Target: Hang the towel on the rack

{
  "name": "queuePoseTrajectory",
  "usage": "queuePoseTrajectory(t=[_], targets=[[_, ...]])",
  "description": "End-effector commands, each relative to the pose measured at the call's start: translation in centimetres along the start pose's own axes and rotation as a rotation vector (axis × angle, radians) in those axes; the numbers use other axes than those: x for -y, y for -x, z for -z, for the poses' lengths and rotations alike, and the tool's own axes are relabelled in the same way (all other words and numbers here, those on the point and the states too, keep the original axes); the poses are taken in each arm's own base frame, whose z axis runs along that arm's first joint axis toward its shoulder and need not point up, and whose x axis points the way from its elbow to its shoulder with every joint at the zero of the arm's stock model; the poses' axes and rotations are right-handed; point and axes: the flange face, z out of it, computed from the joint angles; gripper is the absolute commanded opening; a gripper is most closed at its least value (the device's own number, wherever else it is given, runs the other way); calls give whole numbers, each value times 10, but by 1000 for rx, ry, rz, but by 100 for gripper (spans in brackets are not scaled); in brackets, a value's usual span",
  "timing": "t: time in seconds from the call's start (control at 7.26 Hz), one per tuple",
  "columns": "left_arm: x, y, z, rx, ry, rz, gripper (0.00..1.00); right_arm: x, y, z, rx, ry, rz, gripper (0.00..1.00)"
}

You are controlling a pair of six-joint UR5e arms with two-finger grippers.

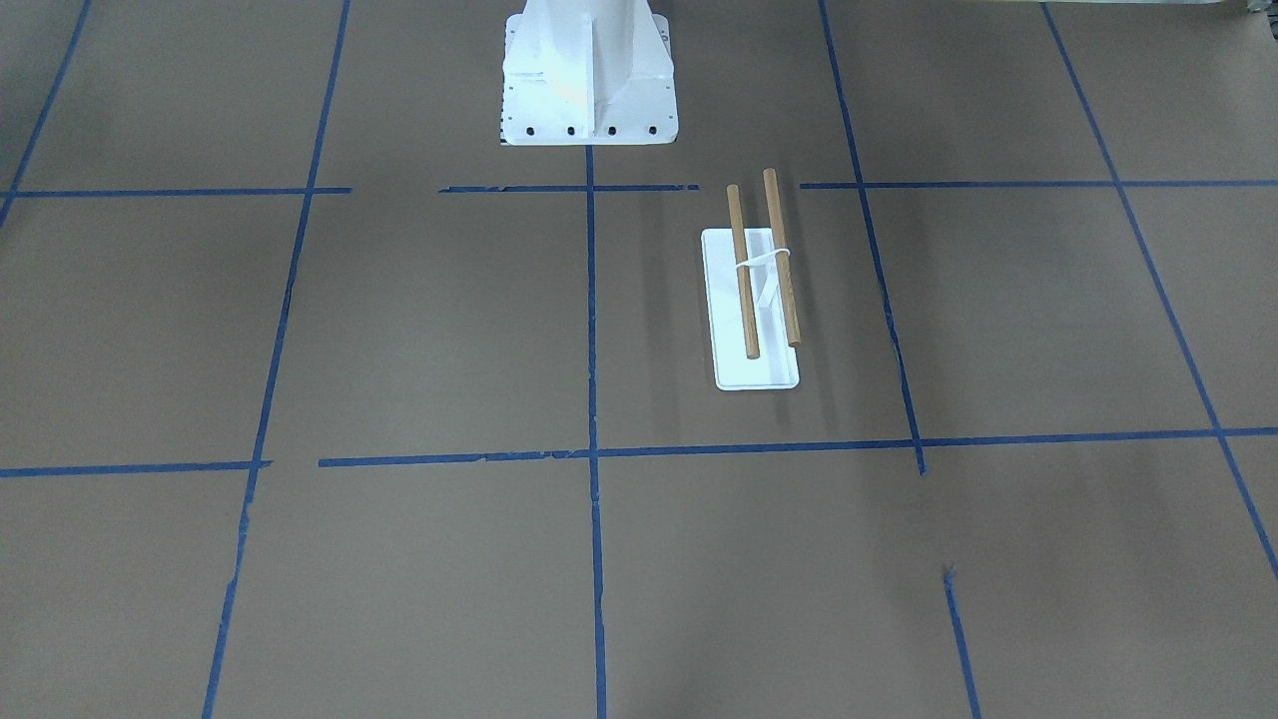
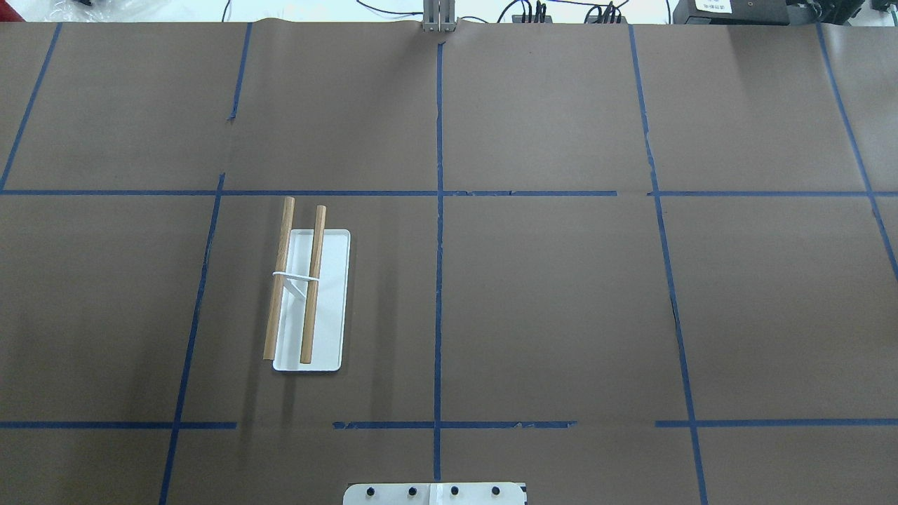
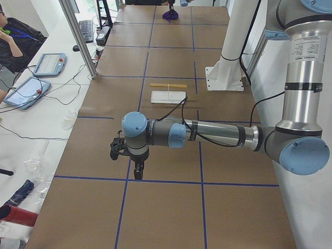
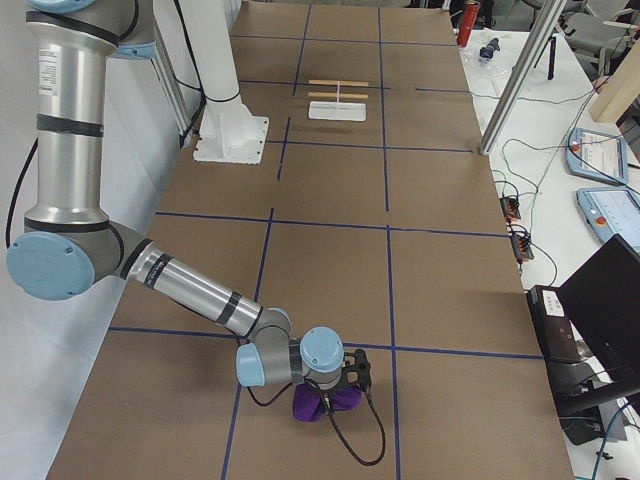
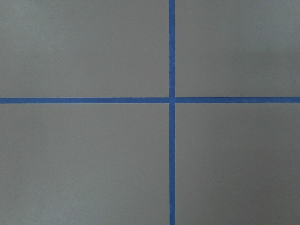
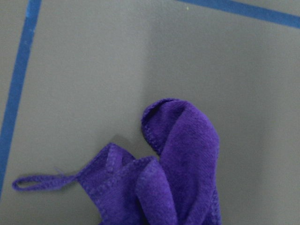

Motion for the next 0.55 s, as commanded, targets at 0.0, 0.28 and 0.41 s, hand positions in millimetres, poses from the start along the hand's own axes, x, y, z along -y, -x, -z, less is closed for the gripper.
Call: queuePoseTrajectory(t=[0.0, 0.28, 0.41], targets=[[9, -18, 14, -31, -34, -26, 100, 43, 36, 59, 8, -129, 66, 0], [21, -34, 27, -40, -153, -144, 100, 111, 94, 145, -16, -314, 195, 0], [27, -44, 36, -48, -255, -246, 100, 150, 124, 183, -25, -395, 255, 0]])
